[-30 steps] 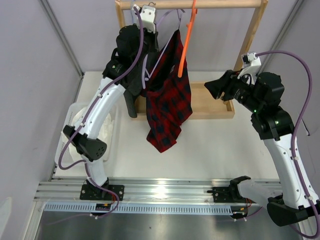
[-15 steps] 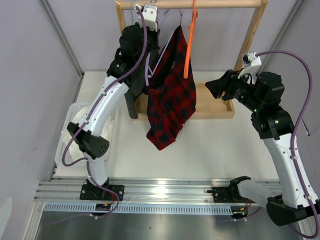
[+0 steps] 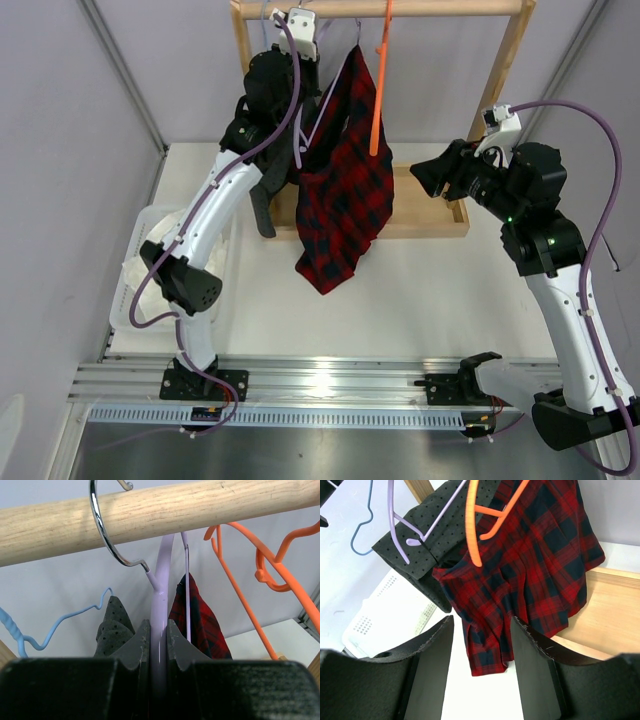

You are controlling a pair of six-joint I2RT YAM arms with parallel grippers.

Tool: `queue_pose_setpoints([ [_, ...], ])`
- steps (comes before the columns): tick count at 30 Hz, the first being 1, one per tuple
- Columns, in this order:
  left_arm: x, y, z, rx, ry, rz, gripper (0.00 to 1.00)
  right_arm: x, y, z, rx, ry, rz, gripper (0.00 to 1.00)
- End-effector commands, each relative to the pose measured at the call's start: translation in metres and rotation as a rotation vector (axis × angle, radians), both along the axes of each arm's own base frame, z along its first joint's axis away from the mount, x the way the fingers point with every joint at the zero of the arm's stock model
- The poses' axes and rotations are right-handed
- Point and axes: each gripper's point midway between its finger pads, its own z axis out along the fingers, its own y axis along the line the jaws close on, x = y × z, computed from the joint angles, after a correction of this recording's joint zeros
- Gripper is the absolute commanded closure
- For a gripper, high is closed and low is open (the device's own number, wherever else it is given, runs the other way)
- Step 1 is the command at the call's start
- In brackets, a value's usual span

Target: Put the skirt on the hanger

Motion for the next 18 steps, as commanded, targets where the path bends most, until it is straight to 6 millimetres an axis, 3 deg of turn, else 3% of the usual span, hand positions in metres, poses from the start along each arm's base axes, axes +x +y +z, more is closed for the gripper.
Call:
queue_pose_setpoints([
  [1, -0.012, 0.025, 0.064, -0.127, -0.170, 0.047, 1.00, -0.002, 0.000, 0.010, 0.006, -0.039, 0.009, 0.45],
  [7, -0.001, 0.027, 0.058, -0.130, -0.153, 0.079, 1.00, -0.002, 0.000, 0.009, 0.004, -0.033, 0.007, 0.45],
  [18, 0.002, 0.022, 0.045, -0.109, -0.121, 0.066, 0.90, -0.003, -0.002, 0.003, -0.005, -0.021, 0.000, 0.45],
])
